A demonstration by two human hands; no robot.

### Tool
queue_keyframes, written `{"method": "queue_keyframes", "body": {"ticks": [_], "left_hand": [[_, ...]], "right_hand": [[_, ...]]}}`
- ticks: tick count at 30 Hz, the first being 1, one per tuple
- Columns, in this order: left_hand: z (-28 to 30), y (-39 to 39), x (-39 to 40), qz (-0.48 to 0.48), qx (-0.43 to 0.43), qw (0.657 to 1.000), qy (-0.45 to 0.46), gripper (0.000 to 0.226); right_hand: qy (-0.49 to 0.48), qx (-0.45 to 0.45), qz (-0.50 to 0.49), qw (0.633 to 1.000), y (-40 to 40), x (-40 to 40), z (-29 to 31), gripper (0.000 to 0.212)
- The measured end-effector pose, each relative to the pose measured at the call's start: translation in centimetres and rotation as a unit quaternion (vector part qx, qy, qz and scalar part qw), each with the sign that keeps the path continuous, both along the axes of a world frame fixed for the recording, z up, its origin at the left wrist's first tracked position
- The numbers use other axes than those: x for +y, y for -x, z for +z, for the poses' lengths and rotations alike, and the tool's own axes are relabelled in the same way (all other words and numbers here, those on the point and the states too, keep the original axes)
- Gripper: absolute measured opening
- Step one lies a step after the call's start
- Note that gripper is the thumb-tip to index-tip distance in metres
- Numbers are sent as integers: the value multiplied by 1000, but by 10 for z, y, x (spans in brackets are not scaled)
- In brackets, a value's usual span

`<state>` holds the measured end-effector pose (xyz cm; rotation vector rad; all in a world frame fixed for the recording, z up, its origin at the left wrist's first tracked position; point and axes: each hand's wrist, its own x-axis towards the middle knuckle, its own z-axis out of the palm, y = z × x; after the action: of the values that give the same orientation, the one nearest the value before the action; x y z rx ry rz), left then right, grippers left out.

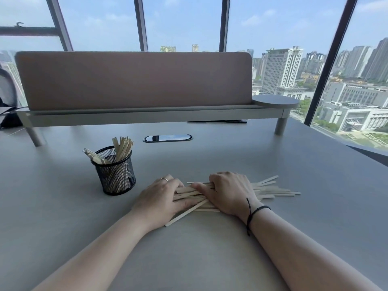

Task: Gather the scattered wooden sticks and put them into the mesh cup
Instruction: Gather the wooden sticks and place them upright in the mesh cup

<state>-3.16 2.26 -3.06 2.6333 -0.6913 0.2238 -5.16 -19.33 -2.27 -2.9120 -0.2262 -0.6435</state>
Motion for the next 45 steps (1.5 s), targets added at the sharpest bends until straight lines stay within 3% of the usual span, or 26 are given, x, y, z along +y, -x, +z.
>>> {"method": "queue_keyframes", "body": {"ticks": [11, 26, 31, 39, 45], "left_hand": [[4, 3, 1, -14, -33, 999, -14, 40], [8, 6, -1, -24, -49, 997, -59, 66], [13, 12, -7, -16, -59, 996, -65, 49], [17, 16, -22, -36, -123, 973, -190, 32], [17, 18, -21, -53, -145, 971, -182, 26]], "right_hand": [[-9, -86, -18, 996, 0, -11, 6, 75], [-11, -37, -7, 999, 3, -3, 6, 81], [-29, -38, 8, 999, 3, 3, 7, 85], [-22, -44, -9, 999, 6, 1, 10, 86], [-47, -51, -10, 998, 7, 1, 12, 81]]}}
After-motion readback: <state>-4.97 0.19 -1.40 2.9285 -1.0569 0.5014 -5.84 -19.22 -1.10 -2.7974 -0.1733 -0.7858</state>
